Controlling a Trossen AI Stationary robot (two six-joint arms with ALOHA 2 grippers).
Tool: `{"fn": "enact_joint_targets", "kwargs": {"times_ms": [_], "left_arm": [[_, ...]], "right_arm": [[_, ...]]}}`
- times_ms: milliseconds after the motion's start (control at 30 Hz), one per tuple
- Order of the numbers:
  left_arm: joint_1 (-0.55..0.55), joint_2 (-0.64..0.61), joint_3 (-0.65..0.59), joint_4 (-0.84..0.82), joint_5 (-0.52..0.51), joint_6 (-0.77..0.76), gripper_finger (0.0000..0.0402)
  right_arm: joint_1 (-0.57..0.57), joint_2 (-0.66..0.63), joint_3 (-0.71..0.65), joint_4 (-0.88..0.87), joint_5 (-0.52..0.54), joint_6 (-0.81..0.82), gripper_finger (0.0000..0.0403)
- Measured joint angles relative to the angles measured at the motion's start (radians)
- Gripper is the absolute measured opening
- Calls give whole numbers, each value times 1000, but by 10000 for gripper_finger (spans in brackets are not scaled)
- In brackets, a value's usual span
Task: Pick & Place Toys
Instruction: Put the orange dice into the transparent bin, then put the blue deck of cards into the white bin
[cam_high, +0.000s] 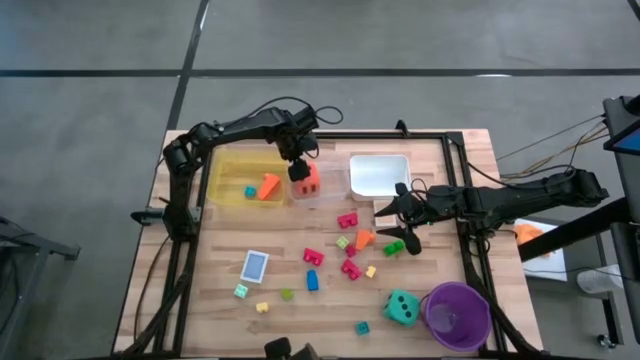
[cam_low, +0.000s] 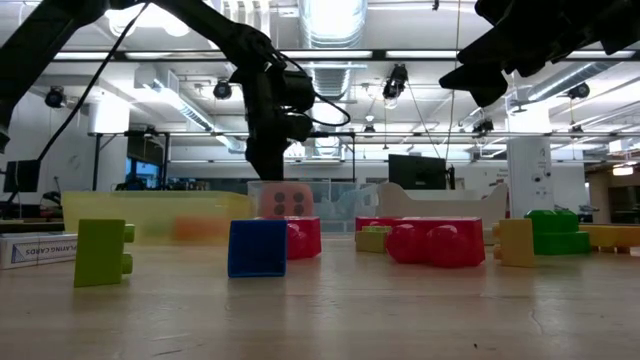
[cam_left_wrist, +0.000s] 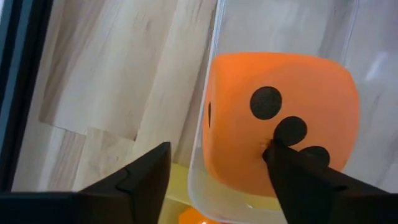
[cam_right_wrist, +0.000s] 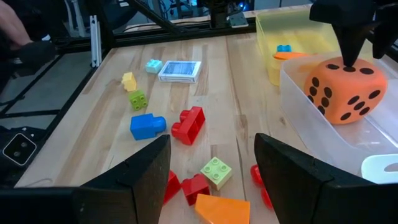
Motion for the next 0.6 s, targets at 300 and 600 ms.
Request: {"fn": "enact_joint_targets", "kwargs": {"times_ms": [300, 600], "left_arm": [[-3, -53, -2, -8, 4, 61, 305], [-12, -137, -2, -12, -19, 26, 305]], "right_arm": [[0, 0, 0, 0, 0, 0, 230], [0, 0, 0, 0, 0, 0, 230]]}}
